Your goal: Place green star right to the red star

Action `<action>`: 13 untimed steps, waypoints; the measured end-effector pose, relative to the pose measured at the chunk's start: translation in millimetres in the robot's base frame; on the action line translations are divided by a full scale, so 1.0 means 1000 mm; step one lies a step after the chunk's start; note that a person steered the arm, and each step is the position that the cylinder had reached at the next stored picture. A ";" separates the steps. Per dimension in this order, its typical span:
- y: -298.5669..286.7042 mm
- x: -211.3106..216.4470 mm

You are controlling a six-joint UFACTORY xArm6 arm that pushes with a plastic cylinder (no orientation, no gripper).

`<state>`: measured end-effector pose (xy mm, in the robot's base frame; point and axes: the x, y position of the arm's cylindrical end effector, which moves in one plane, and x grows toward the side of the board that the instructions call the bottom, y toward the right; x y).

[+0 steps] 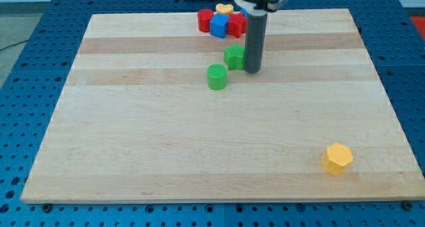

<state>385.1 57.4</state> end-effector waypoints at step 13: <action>0.056 -0.057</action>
